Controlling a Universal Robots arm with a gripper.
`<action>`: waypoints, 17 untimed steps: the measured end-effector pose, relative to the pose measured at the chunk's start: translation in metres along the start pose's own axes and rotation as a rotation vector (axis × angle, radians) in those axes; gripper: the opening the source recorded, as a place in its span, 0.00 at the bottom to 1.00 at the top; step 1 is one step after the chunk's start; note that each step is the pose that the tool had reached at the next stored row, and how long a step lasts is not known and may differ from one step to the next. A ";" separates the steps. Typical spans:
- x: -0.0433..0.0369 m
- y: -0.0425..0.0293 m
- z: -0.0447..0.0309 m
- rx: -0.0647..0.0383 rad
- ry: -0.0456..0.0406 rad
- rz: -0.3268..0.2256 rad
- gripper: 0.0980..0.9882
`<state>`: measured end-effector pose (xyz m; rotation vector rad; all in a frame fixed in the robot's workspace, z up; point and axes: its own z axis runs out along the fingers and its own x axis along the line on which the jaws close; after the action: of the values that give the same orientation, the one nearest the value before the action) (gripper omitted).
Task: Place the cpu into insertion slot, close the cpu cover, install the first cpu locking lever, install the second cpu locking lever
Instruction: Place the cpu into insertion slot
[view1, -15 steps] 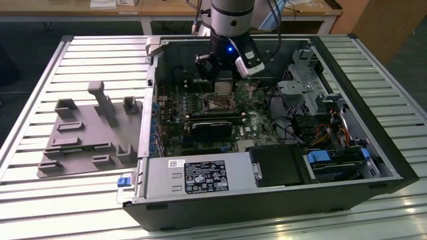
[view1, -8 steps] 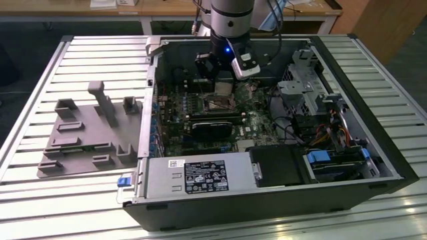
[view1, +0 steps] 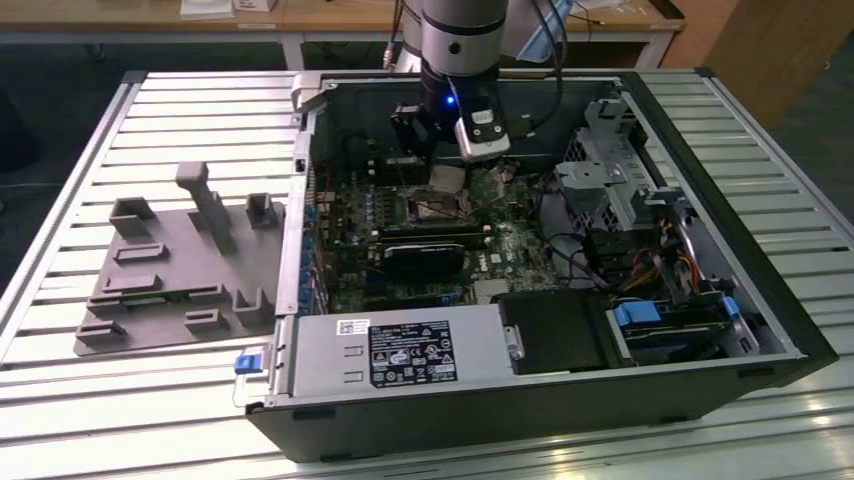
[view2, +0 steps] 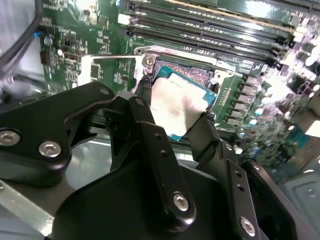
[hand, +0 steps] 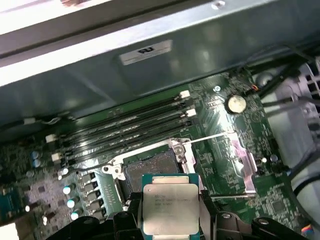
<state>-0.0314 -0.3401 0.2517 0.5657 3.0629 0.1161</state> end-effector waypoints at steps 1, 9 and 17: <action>0.0000 0.0000 0.0002 0.000 -0.0015 0.017 0.49; 0.0000 -0.0001 0.0015 0.003 -0.0132 0.158 0.49; 0.0000 -0.0002 0.0029 0.005 -0.0249 0.300 0.49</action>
<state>-0.0314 -0.3401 0.2488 1.0143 2.9326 0.1048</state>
